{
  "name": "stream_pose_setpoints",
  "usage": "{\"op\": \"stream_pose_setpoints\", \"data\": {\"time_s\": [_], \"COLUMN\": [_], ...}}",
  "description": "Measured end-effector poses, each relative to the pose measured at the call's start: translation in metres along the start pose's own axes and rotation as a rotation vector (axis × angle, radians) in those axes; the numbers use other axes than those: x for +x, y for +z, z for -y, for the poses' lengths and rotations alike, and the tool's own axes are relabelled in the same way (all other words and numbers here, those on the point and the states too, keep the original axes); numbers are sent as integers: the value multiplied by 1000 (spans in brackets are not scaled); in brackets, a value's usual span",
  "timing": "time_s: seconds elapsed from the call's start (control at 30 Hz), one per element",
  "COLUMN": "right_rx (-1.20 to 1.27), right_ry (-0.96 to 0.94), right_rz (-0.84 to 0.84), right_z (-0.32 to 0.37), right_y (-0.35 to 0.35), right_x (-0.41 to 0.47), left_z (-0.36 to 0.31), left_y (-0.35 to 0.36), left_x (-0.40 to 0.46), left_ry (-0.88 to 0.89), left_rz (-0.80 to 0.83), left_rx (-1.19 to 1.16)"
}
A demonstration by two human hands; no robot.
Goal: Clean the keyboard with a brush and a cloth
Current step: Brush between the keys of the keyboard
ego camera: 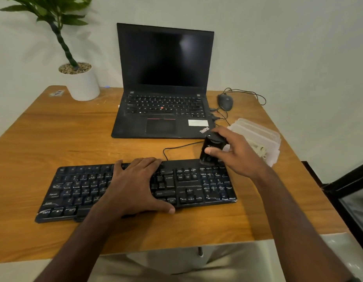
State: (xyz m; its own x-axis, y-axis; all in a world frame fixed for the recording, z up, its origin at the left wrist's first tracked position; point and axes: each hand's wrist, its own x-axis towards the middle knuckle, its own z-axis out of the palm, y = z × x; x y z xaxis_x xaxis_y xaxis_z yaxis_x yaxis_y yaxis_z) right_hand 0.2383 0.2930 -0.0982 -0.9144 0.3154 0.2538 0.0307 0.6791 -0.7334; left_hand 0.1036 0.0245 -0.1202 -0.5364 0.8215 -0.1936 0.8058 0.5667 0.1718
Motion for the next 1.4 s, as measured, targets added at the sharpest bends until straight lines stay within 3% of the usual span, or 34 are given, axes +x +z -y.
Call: {"op": "stream_pose_setpoints", "data": {"time_s": [0.23, 0.37, 0.47, 0.67, 0.83, 1.23, 1.4], "right_rx": [-29, -57, -122, -56, -65, -191, -247], "right_ry": [-3, -1, -8, -34, -32, -25, 7], "right_rz": [-115, -44, -85, -27, -118, -59, -156], "right_z": [-1, -1, -3, 3, 7, 10, 7], "right_y": [-5, 5, -3, 10, 12, 15, 9], "right_x": [2, 1, 7, 6, 18, 19, 19], "left_z": [-1, 1, 1, 21, 35, 38, 39], "left_y": [-1, 0, 0, -3, -5, -2, -3], "left_x": [-1, -1, 1, -3, -7, -8, -8], "left_ry": [5, 11, 15, -23, -43, -42, -35], "left_rz": [-5, -8, -9, -24, -14, -12, -18], "left_rx": [-17, -12, -4, -30, -35, -45, -46]}}
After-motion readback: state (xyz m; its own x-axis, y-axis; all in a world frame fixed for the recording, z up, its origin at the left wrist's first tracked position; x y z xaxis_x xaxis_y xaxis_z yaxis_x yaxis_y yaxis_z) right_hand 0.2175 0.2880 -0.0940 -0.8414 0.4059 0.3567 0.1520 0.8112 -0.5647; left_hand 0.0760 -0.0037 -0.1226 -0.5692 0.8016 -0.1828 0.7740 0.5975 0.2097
